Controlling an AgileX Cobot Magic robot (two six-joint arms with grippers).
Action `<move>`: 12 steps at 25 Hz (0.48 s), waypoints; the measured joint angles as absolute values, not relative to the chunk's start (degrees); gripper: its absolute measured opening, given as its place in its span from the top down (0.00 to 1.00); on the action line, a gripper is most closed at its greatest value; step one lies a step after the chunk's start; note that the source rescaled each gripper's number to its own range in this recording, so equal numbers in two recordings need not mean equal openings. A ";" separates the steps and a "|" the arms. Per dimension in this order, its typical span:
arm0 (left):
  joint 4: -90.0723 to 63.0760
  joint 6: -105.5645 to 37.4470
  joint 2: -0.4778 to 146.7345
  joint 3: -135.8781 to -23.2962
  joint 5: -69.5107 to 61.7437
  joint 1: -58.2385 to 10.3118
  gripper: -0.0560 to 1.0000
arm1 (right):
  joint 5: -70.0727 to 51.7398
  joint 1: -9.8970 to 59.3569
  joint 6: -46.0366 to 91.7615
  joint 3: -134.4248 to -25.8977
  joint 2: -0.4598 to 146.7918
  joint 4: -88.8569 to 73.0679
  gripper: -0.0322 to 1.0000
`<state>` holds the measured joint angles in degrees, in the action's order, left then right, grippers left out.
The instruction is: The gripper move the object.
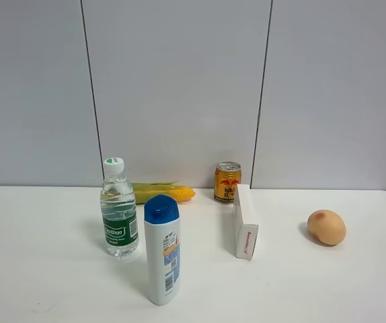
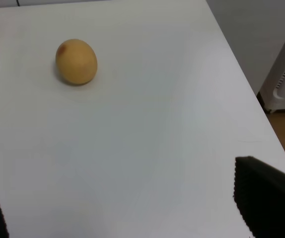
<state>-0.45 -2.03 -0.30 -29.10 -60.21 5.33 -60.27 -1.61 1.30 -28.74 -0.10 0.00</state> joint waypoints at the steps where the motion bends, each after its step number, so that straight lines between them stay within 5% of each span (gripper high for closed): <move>1: -0.45 -2.03 -0.30 -29.10 -60.21 5.33 0.00 | -60.27 -1.61 1.30 -28.74 -0.10 0.00 0.09; 12: -0.45 -2.03 -0.30 -29.10 -60.21 5.33 0.00 | -60.27 -1.61 1.13 -28.74 -0.10 0.00 0.09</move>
